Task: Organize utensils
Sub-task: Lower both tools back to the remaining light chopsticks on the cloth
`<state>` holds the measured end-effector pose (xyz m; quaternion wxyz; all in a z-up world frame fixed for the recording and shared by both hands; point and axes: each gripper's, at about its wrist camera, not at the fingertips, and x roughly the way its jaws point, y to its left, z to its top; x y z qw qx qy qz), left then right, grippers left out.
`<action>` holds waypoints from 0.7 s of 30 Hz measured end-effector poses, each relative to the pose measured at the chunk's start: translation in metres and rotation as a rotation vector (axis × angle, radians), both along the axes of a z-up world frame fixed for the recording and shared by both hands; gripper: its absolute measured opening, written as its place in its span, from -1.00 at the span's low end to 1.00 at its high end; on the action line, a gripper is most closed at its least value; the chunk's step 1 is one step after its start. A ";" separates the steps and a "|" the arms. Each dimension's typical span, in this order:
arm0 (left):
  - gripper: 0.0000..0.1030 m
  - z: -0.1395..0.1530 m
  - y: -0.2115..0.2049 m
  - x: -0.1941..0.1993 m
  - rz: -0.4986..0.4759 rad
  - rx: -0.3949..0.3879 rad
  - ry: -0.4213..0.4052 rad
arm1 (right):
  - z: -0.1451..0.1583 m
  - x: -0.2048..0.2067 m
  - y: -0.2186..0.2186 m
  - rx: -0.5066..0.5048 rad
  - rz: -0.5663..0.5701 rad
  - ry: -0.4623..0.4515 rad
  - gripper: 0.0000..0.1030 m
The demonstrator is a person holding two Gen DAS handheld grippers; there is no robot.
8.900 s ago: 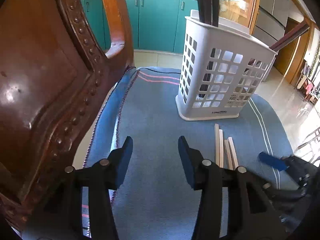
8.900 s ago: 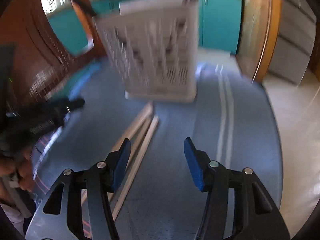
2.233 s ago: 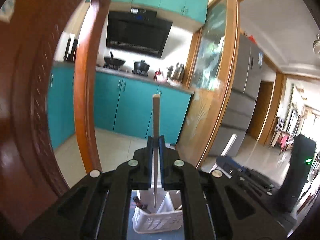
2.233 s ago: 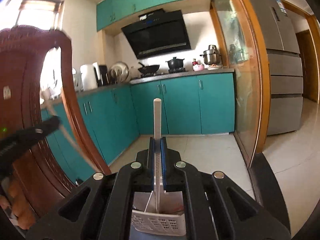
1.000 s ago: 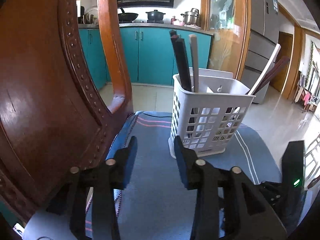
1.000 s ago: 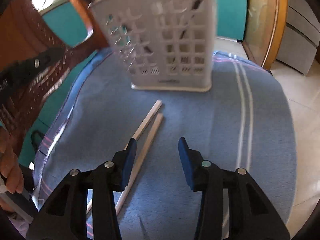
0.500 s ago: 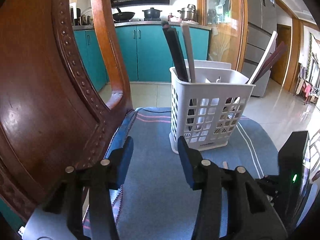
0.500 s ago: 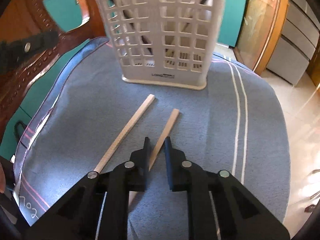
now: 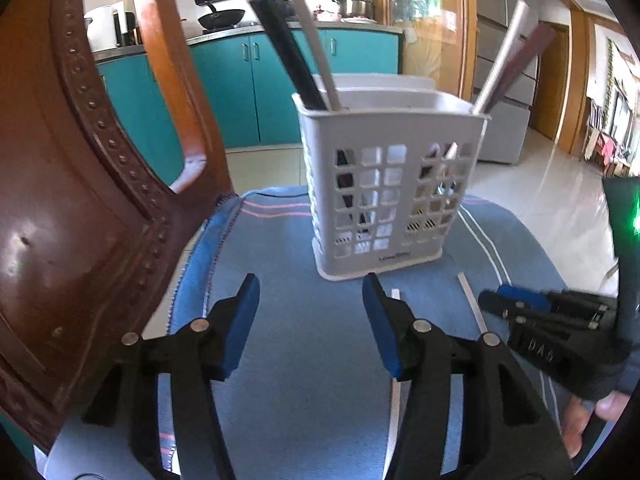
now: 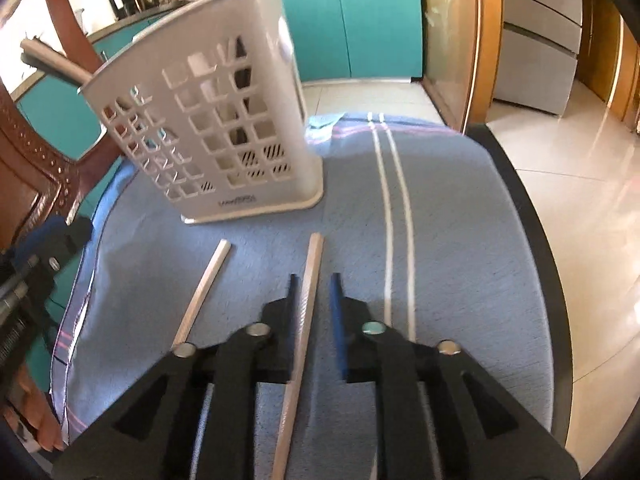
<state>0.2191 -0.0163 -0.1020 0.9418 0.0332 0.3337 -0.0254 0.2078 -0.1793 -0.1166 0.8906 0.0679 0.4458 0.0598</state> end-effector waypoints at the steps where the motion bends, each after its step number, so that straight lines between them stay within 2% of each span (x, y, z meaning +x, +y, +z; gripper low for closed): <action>1: 0.08 -0.002 -0.003 0.000 -0.006 0.005 0.007 | 0.001 -0.001 -0.003 -0.004 -0.006 -0.004 -0.52; 4: 0.12 -0.009 -0.010 0.000 -0.023 0.020 0.026 | 0.003 -0.003 -0.008 -0.017 -0.028 -0.017 -0.44; 6: 0.15 -0.014 -0.015 0.002 -0.036 0.028 0.044 | 0.005 -0.006 -0.013 -0.015 -0.041 -0.021 -0.30; 14: 0.16 -0.036 -0.036 0.005 -0.080 0.066 0.111 | 0.004 -0.005 -0.015 -0.014 -0.046 -0.010 -0.22; 21: 0.13 -0.055 -0.039 0.009 -0.091 0.066 0.177 | 0.002 -0.005 -0.013 -0.010 -0.050 -0.007 -0.13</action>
